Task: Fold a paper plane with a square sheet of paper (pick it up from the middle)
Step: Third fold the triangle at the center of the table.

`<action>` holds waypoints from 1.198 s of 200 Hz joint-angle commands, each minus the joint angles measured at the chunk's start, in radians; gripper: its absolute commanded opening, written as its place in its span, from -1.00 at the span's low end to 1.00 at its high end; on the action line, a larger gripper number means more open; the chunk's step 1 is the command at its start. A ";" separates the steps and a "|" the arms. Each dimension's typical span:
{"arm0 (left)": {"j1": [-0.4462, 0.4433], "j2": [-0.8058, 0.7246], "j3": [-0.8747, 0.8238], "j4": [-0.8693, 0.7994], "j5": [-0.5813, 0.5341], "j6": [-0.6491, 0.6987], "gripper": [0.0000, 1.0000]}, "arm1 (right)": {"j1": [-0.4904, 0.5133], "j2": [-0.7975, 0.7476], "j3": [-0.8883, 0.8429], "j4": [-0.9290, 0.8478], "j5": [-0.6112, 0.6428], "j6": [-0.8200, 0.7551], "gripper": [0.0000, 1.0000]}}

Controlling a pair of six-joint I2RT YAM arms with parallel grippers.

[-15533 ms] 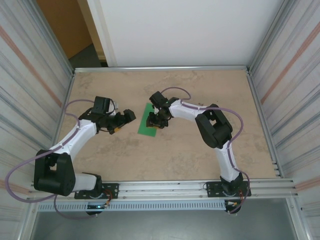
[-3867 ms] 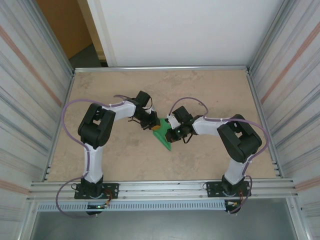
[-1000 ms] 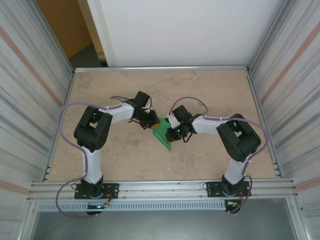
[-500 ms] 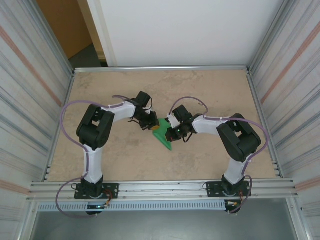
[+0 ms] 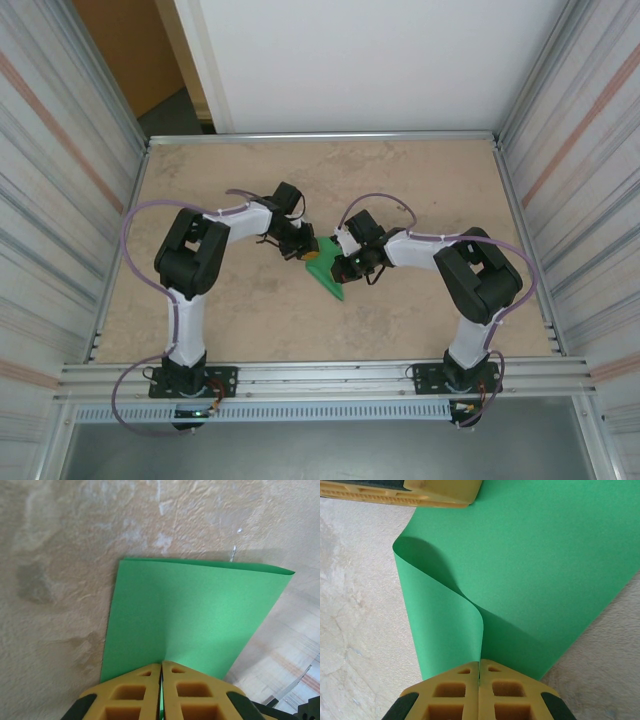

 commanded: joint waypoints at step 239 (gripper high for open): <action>-0.113 -0.158 -0.241 0.186 0.015 -0.199 -0.77 | -0.011 0.028 0.002 -0.038 0.033 0.039 -1.00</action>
